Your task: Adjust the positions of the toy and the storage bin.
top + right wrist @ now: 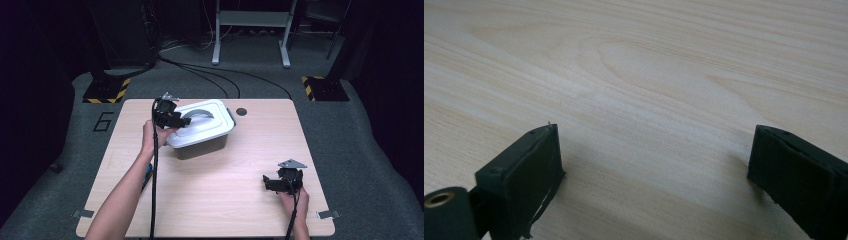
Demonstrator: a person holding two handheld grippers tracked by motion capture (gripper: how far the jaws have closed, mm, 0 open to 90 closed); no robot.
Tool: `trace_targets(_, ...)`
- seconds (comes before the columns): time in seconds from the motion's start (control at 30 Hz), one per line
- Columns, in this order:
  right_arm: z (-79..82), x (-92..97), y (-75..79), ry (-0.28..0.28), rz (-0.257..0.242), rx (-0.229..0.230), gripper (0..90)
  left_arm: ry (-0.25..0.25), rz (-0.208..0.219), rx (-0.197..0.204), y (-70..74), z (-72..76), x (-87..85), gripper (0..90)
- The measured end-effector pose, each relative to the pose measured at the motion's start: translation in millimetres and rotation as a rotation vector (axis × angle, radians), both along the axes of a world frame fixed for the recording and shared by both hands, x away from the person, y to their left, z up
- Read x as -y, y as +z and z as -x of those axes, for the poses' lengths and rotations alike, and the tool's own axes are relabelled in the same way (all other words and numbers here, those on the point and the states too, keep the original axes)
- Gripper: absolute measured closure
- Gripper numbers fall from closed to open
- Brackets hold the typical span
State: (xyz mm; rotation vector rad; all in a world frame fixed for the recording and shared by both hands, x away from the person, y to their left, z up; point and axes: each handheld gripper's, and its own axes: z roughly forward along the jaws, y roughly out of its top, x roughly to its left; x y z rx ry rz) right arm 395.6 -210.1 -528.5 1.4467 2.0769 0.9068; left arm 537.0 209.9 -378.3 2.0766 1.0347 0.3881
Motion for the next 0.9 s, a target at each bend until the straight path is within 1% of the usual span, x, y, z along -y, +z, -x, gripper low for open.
trace_targets(0.03, 0.0, 0.0, 0.1, 0.0, 0.0, -0.001, 6.0, -0.007, 0.01, -0.002, -0.4, -0.9, -0.3, 51.2)
trace_targets(0.13, 0.0, 0.0, 0.1, 0.0, 0.0, -0.001, 6.0, -0.001, 0.001, 0.006, -1.4, -0.7, 0.0, 57.3)
trace_targets(0.17, 0.0, 0.0, 0.0, 0.001, 0.0, 0.0, 6.1, 0.001, -0.007, 0.003, -1.4, -0.6, -0.3, 58.0)
trace_targets(0.23, 0.1, 0.0, 0.0, 0.0, 0.001, 0.001, 6.2, 0.001, -0.017, 0.004, -1.0, 0.3, 0.6, 58.7)
trace_targets(0.27, 0.1, 0.0, 0.0, 0.001, 0.0, 0.001, 6.2, 0.011, -0.02, 0.005, -0.7, 1.2, 2.3, 59.3)
trace_targets(0.3, 0.1, 0.0, 0.0, 0.001, 0.0, 0.0, 6.2, 0.004, -0.04, 0.002, 0.4, 2.1, 2.6, 59.7)
trace_targets(0.4, 0.1, 0.0, 0.0, 0.0, 0.001, 0.0, 6.2, 0.012, -0.059, -0.002, 1.5, 5.2, 6.1, 60.9)
trace_targets(0.43, 0.1, 0.0, 0.0, 0.0, 0.0, 0.001, 6.2, 0.017, -0.059, -0.003, 1.7, 6.4, 7.6, 61.2)
trace_targets(0.57, 0.1, 0.0, 0.0, 0.0, 0.001, 0.001, 6.2, 0.033, -0.085, -0.005, 3.0, 15.0, 13.8, 62.6)
trace_targets(0.6, 0.1, -0.1, 0.0, 0.0, 0.0, 0.001, 6.2, 0.038, -0.084, -0.008, 3.1, 17.5, 15.4, 62.9)
trace_targets(0.67, 0.1, 0.0, 0.0, 0.0, 0.0, 0.001, 6.2, 0.044, -0.095, -0.016, 4.1, 22.7, 17.2, 63.3)
trace_targets(0.77, 0.1, -0.1, 0.0, 0.0, 0.001, 0.001, 6.2, 0.058, -0.105, -0.012, 4.1, 31.1, 21.4, 64.3)
trace_targets(0.9, 0.1, -0.1, 0.0, 0.0, 0.001, 0.001, 6.2, 0.062, -0.108, -0.019, 4.9, 36.1, 24.3, 64.9)
